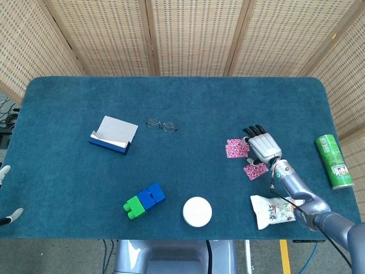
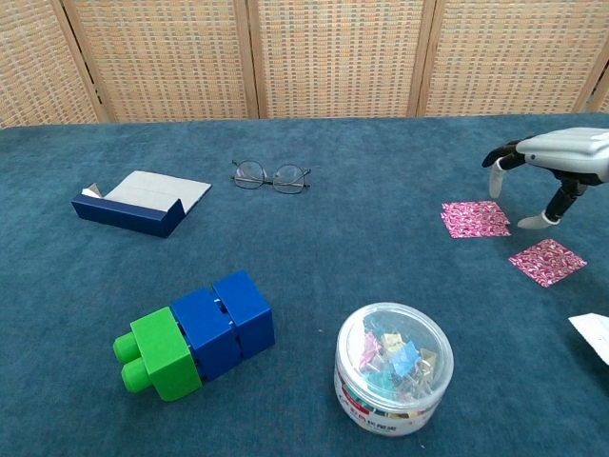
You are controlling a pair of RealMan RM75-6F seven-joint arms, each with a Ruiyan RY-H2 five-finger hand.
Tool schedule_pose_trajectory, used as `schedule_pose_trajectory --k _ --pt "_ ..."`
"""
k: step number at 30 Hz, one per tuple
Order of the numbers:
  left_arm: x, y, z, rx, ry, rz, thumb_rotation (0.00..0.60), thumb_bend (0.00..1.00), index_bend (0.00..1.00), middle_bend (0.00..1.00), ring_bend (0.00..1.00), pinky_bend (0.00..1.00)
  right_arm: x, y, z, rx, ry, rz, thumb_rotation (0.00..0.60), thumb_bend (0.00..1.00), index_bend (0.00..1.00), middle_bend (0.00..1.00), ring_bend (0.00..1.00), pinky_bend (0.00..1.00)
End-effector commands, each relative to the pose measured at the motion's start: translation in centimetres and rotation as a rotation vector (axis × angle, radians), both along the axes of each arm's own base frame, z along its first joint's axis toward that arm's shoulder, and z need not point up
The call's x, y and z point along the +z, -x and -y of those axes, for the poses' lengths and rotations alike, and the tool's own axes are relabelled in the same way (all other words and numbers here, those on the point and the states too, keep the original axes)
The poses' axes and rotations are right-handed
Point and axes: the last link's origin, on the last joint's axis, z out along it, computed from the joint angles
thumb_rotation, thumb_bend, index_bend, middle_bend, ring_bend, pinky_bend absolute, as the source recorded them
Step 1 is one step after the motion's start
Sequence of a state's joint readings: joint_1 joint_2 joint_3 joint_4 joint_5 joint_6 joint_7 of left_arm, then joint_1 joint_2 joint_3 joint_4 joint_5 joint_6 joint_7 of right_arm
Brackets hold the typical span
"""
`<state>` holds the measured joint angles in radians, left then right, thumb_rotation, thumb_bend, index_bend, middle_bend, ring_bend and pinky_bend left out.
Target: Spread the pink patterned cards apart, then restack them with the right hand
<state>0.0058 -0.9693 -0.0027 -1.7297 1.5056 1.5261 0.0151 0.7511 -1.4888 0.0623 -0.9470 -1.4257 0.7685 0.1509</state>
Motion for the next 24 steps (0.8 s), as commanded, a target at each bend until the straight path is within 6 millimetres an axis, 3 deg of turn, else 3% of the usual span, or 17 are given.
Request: schedule_pose_trajectory --k 1,11,24 --pt "0.0 -0.1 0.0 -0.002 0.0 -0.001 0.6 0.06 0.0 0.0 0.0 0.0 0.3 0.9 -1.1 -0.005 -0.014 -0.021 0.6 0.31 0.33 0.1 0.0 0.0" --pt "0.0 -0.5 0.3 -0.011 -0.001 -0.003 0.6 0.06 0.0 0.0 0.0 0.0 0.0 3.2 -3.2 -0.036 -0.055 -0.065 0.6 0.26 0.33 0.1 0.0 0.0" --pt "0.0 -0.6 0.4 -0.006 -0.003 -0.004 0.6 0.06 0.0 0.0 0.0 0.0 -0.6 3.7 -3.5 -0.028 -0.087 -0.078 0.6 0.26 0.33 0.1 0.0 0.0"
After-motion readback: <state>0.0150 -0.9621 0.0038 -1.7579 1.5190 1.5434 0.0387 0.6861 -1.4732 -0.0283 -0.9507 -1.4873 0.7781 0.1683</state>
